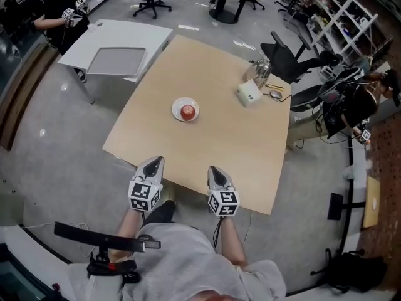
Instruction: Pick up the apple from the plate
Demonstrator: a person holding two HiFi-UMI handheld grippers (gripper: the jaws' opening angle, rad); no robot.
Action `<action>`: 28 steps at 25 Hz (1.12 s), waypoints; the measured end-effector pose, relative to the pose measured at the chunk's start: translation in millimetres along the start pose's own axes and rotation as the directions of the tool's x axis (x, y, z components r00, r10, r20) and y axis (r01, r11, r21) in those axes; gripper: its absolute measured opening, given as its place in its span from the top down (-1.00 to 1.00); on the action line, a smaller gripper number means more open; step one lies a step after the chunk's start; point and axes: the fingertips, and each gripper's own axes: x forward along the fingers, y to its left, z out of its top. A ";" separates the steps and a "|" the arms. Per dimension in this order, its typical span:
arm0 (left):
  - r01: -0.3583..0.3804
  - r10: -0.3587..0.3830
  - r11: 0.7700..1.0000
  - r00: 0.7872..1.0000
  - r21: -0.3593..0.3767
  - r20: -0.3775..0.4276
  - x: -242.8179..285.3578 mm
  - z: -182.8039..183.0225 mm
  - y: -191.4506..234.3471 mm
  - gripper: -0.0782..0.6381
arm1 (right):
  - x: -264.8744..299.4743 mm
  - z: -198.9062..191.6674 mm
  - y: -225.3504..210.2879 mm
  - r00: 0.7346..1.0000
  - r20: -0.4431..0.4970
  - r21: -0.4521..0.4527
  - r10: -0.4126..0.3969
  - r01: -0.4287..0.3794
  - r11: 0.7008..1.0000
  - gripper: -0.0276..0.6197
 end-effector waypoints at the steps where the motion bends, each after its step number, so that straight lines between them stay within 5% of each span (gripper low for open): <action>1: 0.003 -0.003 1.000 1.000 -0.001 -0.007 4.7 0.2 3.6 0.73 | 7.2 1.9 -0.8 1.000 -0.005 -0.002 0.000 0.000 1.000 0.90; 28: -0.022 0.016 0.998 0.994 -0.052 -0.105 85.6 -16.9 109.9 0.73 | 195.6 25.2 -7.6 0.994 -0.103 -0.100 0.033 -0.044 0.994 0.83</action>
